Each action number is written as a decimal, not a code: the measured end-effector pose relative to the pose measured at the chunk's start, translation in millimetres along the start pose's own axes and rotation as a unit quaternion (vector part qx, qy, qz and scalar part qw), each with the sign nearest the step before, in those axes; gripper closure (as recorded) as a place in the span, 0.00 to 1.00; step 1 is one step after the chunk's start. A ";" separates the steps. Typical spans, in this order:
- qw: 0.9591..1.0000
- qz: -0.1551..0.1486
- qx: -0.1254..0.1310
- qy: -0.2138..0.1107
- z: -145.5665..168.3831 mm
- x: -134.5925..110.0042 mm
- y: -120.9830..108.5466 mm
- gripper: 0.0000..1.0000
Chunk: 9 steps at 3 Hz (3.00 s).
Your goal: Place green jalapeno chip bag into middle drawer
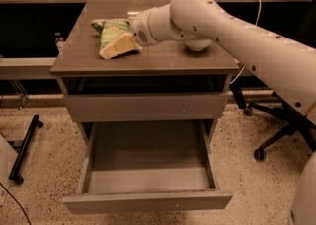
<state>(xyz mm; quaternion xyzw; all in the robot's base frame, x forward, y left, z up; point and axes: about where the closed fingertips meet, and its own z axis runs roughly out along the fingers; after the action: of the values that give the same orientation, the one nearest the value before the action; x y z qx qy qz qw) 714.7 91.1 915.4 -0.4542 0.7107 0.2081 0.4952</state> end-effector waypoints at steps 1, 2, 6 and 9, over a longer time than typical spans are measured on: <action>1.000 0.014 0.000 -0.009 27.3 2.6 -15.3 0.00; 0.999 0.029 -0.006 -0.013 59.8 7.1 -31.3 0.00; 0.997 0.072 -0.024 -0.001 119.5 26.2 -51.5 0.41; 0.998 0.024 -0.004 -0.051 22.8 -12.9 -4.0 1.00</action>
Offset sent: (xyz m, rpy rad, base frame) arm 0.0800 0.0302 -0.0332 0.0733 0.0435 -0.0171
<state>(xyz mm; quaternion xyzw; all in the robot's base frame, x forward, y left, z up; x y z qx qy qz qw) 731.0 111.8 917.9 -0.4280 0.6945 0.2453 0.5237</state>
